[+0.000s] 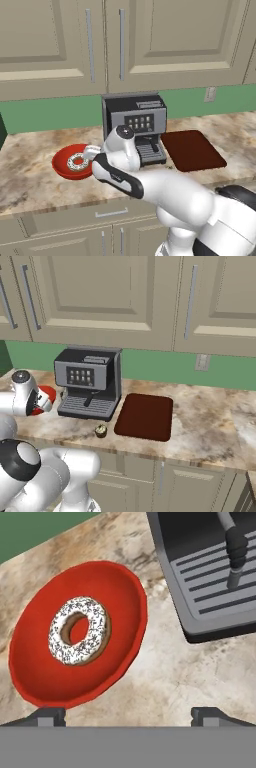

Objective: Place the bowl with donut and the cupcake onto the tray.

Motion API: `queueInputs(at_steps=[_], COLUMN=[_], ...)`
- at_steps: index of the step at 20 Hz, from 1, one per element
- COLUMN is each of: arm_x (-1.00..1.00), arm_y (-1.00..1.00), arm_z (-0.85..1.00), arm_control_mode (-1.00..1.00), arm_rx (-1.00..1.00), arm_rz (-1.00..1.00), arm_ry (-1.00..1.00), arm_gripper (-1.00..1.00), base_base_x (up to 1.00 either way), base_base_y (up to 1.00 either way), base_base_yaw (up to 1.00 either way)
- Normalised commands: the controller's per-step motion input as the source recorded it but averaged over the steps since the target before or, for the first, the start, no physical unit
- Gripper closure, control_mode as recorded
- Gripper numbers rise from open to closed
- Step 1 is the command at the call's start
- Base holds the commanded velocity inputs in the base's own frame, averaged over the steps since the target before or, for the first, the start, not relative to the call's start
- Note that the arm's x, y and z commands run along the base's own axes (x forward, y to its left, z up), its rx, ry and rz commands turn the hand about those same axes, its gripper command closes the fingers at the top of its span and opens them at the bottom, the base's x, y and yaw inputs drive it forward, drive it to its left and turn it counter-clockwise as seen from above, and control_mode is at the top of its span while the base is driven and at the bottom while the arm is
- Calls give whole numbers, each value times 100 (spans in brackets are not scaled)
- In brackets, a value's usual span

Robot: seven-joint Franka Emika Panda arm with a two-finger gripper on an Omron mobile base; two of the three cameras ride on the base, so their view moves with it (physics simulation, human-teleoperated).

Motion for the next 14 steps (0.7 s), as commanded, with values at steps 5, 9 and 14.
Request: queueInputs(at_steps=[5, 9, 14], arm_x=[15, 21, 30], arm_y=[3, 9, 16], arm_z=[-20, -24, -23], arm_control_mode=[-100, -100, -100], arm_rx=[0, 0, 0], arm_rz=[0, 0, -1], arm_ry=[-1, 0, 0], arm_gripper=[-100, -100, -100], base_base_x=[0, 0, 0], base_base_y=[0, 0, 0], base_base_yaw=[0, 0, 0])
